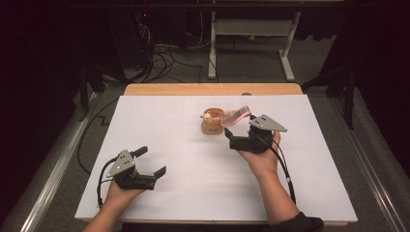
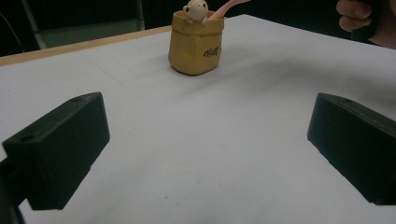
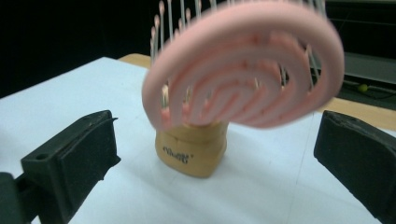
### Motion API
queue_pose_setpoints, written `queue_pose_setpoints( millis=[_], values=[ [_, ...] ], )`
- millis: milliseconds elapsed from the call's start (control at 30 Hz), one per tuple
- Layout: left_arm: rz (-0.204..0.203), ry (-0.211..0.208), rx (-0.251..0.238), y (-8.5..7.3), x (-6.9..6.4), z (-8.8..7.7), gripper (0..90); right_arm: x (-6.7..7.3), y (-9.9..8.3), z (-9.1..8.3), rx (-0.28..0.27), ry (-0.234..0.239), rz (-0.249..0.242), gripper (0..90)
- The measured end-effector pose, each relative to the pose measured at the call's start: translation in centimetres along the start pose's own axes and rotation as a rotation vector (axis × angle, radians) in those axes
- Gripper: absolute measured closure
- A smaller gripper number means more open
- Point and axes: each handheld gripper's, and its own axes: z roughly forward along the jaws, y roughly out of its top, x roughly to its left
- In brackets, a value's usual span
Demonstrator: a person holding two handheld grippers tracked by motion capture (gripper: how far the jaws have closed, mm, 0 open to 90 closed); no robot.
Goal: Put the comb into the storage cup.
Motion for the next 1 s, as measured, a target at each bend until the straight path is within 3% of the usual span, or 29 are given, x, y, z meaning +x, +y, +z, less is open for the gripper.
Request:
queue_pose_setpoints(
  millis=[400, 700, 1000],
  values=[
    [-0.014, -0.002, 0.002, 0.0, 0.2, 0.0, 0.0, -0.7, -4.1, -0.9, 0.096, -0.011, -0.004, 0.1],
    [-0.014, -0.002, -0.007, 0.0, 0.2, -0.1, 0.0, -1.0, -6.0, -3.6, 0.081, -0.021, -0.024, 0.2],
    [-0.02, -0.01, 0.0, 0.0, 0.3, -0.5, 0.0, -2.4, -7.5, -7.4, 0.062, -0.041, -0.016, 0.2]
  ],
)
